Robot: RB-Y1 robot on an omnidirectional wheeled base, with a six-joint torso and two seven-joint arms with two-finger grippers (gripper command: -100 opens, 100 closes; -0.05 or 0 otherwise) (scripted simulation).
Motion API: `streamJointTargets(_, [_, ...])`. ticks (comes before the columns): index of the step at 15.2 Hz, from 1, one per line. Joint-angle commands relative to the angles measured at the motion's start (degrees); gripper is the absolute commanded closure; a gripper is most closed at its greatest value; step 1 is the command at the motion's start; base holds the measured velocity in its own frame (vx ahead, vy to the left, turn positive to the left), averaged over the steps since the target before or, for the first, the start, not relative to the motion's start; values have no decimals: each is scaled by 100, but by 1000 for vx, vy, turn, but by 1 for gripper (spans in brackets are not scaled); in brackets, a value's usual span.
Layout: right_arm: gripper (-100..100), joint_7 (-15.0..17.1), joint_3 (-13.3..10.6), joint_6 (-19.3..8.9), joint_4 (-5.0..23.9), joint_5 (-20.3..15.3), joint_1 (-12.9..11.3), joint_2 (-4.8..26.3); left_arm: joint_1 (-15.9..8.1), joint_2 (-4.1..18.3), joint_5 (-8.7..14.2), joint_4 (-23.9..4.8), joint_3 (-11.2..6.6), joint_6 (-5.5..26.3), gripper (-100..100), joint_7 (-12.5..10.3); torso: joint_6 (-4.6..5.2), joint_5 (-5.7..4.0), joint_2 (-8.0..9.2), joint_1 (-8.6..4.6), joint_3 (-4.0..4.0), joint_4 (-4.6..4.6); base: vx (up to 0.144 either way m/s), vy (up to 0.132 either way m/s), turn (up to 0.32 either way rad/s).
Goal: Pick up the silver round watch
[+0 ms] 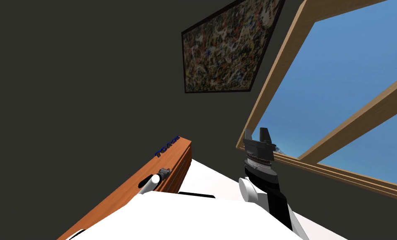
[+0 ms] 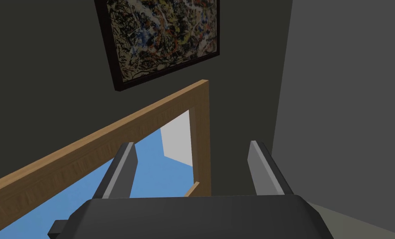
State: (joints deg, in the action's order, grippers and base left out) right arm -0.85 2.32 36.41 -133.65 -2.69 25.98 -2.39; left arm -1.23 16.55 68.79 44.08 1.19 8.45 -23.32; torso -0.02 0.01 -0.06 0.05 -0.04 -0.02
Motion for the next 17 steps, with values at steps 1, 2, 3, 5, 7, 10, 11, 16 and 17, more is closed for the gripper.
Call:
streamJointTargets(1, [0,0,0,0,0,0,0,0,-26,48,286,-118,141,-46,-100,139,0,0,0,0,0,0,2,18,-9])
streamJointTargets(2, [0,0,0,0,0,0,0,0,-19,35,206,-76,94,-19,-100,63,0,0,0,1,0,0,1,10,-1])
streamJointTargets(3, [0,0,0,0,0,0,0,0,-11,-125,197,-152,115,-189,-100,133,0,0,1,-1,1,1,11,44,-31])
streamJointTargets(5, [0,0,0,0,0,0,0,1,-1,-240,144,-186,107,-291,-100,148,1,3,-7,17,-3,0,50,89,-56])
streamJointTargets(7, [0,0,1,0,0,0,1,1,-1,-240,100,-186,107,-291,-100,148,0,5,-18,26,-10,-3,39,69,-14])
streamJointTargets(10, [0,0,0,0,0,0,0,0,19,-470,38,-254,91,-496,-100,177,1,3,-8,15,-4,-1,7,45,-33])
streamJointTargets(11, [0,0,0,0,0,0,0,0,19,-470,7,-254,91,-496,-100,177,1,4,-1,11,-1,0,-21,14,-64])
streamJointTargets(16, [0,0,0,0,0,0,0,0,26,-486,-45,-234,32,-464,100,156,0,-2,2,-8,2,1,-2,0,-5])
streamJointTargets(17, [0,0,0,0,0,0,0,0,24,-472,-45,-233,25,-472,100,156,5,5,3,-11,1,-1,0,0,0])
